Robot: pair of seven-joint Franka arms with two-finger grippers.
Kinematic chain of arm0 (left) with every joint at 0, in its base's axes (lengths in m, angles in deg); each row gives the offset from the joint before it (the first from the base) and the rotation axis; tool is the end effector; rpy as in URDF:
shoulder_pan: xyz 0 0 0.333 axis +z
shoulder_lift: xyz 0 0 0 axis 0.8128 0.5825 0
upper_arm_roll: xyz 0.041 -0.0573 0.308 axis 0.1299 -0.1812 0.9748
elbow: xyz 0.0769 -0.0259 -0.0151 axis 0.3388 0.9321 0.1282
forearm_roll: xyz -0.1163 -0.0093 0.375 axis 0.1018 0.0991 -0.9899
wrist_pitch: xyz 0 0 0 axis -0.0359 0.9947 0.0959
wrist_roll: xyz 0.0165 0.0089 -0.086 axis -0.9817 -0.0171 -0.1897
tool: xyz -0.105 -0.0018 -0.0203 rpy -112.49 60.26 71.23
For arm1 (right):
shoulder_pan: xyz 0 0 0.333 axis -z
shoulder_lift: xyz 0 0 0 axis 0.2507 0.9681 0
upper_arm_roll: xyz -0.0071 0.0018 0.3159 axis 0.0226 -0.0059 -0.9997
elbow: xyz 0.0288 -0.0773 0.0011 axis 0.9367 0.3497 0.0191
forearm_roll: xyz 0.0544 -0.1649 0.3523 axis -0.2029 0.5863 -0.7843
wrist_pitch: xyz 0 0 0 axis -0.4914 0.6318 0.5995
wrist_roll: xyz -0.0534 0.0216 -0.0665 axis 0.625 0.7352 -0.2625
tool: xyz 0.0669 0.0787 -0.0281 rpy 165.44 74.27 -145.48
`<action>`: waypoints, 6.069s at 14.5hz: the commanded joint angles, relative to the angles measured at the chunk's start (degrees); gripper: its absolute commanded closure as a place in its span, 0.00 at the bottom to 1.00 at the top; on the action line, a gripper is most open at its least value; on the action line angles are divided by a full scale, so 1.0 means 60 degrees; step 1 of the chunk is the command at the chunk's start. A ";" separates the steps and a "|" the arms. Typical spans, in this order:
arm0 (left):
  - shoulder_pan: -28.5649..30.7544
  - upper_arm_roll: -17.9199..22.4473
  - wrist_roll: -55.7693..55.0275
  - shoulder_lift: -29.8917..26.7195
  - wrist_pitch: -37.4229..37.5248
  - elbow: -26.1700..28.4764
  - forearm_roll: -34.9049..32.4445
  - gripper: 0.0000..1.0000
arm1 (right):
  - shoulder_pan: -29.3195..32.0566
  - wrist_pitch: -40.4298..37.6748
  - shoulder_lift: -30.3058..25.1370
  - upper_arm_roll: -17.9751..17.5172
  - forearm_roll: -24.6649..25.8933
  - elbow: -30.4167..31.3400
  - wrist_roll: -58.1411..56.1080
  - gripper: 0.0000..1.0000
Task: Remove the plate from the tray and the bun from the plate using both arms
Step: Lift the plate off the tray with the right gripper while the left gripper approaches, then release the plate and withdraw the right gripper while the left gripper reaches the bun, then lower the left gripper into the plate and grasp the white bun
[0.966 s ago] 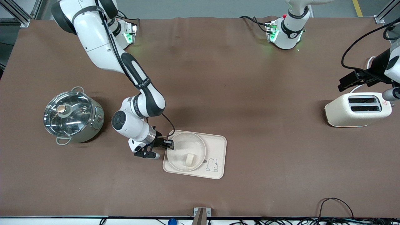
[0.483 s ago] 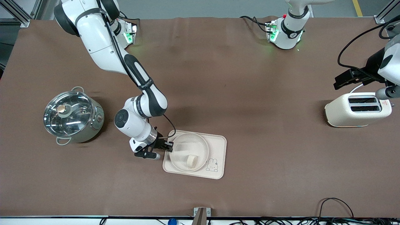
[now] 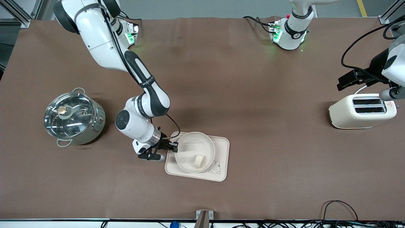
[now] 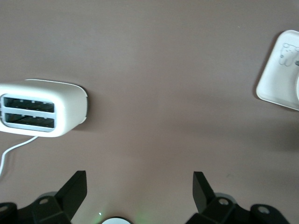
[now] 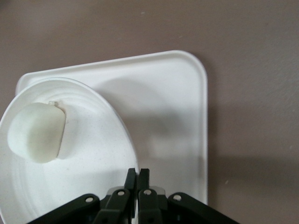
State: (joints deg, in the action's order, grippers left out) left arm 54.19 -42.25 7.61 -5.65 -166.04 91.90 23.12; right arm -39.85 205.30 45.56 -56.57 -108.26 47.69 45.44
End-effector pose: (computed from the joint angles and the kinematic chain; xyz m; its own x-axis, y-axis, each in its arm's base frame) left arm 0.5726 -0.0709 0.6396 0.9895 0.1235 -0.0755 0.1251 -0.9920 0.0170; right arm 0.6601 0.3228 0.2300 0.9825 -0.1698 0.0765 -0.1208 -0.8935 -0.4326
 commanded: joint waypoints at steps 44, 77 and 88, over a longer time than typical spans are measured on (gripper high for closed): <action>-0.1185 -0.5222 -0.6705 0.2718 -0.6747 0.5472 -0.3326 0.00 | 0.3821 -0.9253 -0.6006 0.1143 0.4501 -0.0330 -0.2170 0.00; -0.1389 -0.5192 -0.8345 0.4991 -0.9091 0.5748 -0.6387 0.32 | 0.4353 -0.9755 -0.7664 0.0536 0.5370 -0.0257 -0.2140 0.00; -0.1449 -0.5192 -0.8287 0.4947 -0.8989 0.5748 -0.6592 1.00 | 0.4573 -0.9900 -0.7693 0.0478 0.5487 -0.0198 -0.2170 0.00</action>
State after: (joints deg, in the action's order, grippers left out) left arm 45.25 -73.14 -40.98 23.60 -220.19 127.04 -14.74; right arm -13.00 146.33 0.31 -52.99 -76.36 45.82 32.61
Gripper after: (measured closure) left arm 0.903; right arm 0.000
